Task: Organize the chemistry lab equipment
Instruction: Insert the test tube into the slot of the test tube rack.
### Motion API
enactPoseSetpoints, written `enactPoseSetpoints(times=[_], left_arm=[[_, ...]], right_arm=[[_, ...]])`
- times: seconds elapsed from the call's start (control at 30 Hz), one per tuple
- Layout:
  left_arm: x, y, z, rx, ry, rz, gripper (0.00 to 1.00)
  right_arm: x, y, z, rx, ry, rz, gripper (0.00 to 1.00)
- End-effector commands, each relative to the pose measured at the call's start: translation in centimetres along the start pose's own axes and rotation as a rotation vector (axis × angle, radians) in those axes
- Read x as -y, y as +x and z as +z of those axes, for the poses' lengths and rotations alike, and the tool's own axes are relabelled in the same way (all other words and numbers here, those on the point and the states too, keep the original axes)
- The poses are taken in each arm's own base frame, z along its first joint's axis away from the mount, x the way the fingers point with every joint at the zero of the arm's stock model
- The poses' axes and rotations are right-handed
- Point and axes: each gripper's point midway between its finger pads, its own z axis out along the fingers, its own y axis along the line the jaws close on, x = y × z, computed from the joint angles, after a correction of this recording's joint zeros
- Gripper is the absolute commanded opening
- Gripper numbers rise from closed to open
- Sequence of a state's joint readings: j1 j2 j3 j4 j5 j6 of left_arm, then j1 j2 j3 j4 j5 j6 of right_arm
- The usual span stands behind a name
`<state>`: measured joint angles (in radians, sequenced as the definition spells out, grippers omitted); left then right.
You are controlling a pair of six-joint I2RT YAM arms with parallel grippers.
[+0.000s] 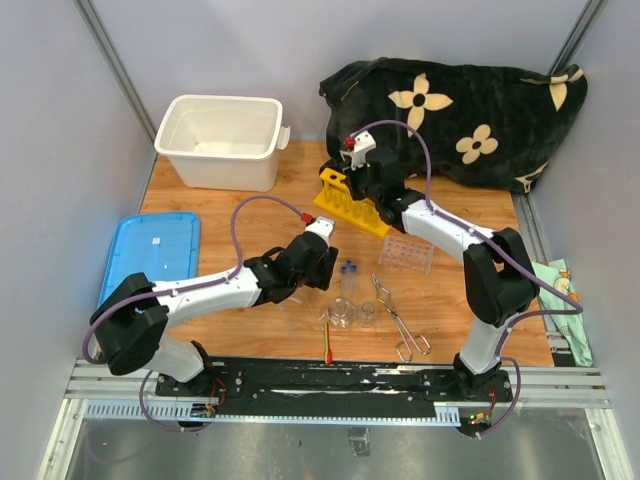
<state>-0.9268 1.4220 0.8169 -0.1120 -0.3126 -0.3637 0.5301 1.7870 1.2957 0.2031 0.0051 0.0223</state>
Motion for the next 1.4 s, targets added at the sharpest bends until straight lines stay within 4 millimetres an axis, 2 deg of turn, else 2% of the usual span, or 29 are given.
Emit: enactPoseSetpoints(times=[0.0, 0.3, 0.93, 1.13, 1.37], left_arm=[[0.8, -1.3, 0.0, 0.038, 0.018, -0.002, 0.57], [0.7, -1.1, 0.1, 0.034, 0.015, 0.001, 0.57], [0.6, -0.6, 0.6, 0.023, 0.008, 0.024, 0.56], [0.5, -0.5, 0.8, 0.019, 0.007, 0.026, 0.56], [0.5, -0.2, 0.9, 0.009, 0.001, 0.026, 0.56]], right_arm=[[0.7, -2.5, -0.6, 0.068, 0.022, -0.005, 0.01], [0.5, -1.0, 0.6, 0.039, 0.012, -0.005, 0.01], [0.2, 0.5, 2.2, 0.006, -0.001, -0.01, 0.01], [0.1, 0.7, 2.1, 0.005, -0.008, -0.01, 0.19], [0.1, -0.2, 1.5, 0.018, -0.01, -0.008, 0.28]])
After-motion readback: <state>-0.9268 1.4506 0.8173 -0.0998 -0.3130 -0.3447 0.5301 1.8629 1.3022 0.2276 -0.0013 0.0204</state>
